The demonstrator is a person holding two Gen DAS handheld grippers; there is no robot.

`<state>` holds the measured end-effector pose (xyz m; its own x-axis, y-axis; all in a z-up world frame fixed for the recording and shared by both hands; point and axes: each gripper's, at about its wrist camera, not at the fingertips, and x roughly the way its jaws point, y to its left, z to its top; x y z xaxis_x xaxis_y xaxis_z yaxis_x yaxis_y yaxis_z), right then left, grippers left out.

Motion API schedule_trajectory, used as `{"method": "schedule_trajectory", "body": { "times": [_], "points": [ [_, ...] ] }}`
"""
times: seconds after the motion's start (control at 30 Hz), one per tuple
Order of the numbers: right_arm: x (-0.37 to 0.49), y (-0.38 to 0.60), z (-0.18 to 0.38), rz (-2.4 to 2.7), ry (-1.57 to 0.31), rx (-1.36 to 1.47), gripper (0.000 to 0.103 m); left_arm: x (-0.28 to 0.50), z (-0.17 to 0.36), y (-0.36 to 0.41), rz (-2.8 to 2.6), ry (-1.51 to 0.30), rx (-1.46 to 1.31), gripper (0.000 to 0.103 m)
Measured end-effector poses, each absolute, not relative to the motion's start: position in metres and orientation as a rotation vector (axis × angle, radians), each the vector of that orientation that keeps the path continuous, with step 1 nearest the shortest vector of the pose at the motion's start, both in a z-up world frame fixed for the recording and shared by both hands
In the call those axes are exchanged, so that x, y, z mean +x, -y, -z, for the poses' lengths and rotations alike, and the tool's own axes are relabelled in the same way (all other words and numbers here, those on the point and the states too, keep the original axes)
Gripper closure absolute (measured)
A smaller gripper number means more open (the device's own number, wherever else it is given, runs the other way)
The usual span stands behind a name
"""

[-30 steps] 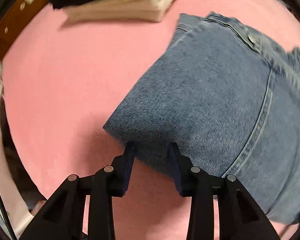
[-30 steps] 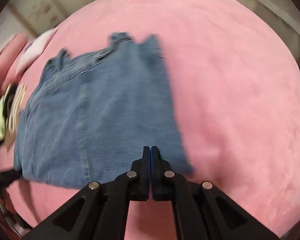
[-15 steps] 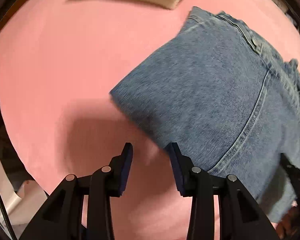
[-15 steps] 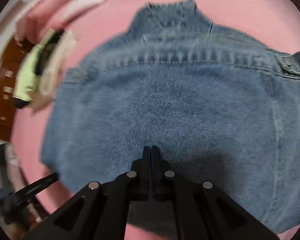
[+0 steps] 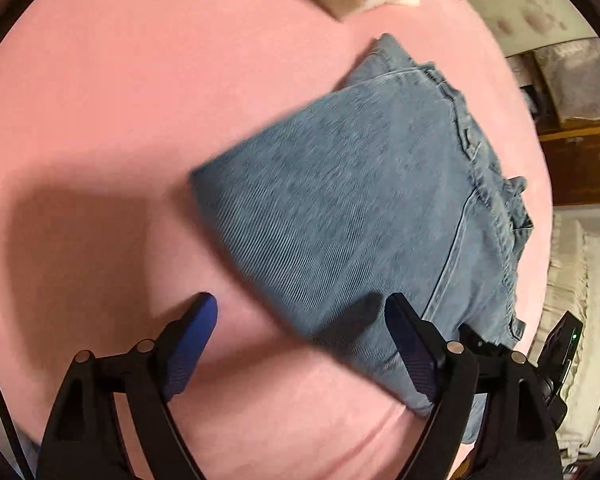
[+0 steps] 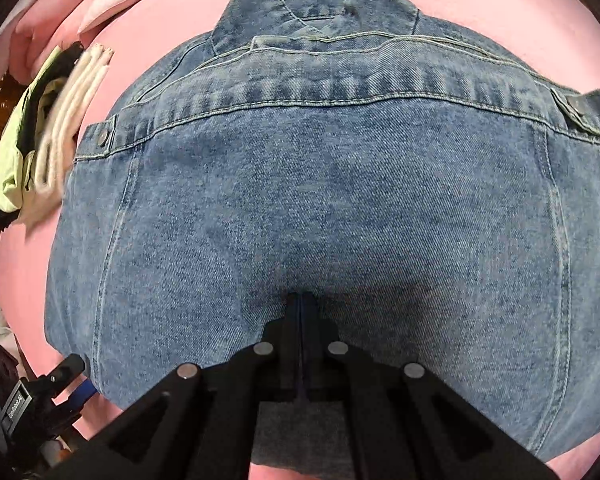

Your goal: Fold large clothes

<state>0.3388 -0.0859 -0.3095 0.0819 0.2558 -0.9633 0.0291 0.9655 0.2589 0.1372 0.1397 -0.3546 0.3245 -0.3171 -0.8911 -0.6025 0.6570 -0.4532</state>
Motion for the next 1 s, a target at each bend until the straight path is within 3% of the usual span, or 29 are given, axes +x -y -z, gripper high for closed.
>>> {"method": "schedule_trajectory", "body": {
  "times": [0.2, 0.27, 0.37, 0.47, 0.73, 0.87, 1.0],
  "points": [
    [0.339, 0.095, 0.311, -0.174, -1.478, 0.299, 0.103, 0.178, 0.356, -0.152, -0.254, -1.147, -0.924, 0.022],
    [0.338, 0.102, 0.312, -0.173, -1.476, 0.340, 0.103, 0.182, 0.347, -0.154, -0.288, -1.146, -0.871, 0.048],
    [0.336, 0.116, 0.315, -0.169, -1.474, 0.434, 0.103, 0.184, 0.338, -0.154, -0.286, -1.158, -0.808, 0.070],
    [0.333, 0.128, 0.318, -0.176, -1.468, 0.522, 0.103, 0.172, 0.325, -0.162, -0.242, -1.118, -0.876, 0.084],
    [0.323, 0.162, 0.329, -0.240, -1.443, 0.727, 0.103, 0.169, 0.264, -0.133, -0.014, -0.902, -1.016, 0.088],
    [0.319, 0.168, 0.330, -0.278, -1.439, 0.723, 0.103, 0.175, 0.220, -0.080, 0.138, -0.806, -0.969, 0.088],
    [0.315, 0.174, 0.329, -0.324, -1.438, 0.705, 0.103, 0.183, 0.197, -0.015, 0.246, -0.830, -0.935, 0.088]
  ]
}}
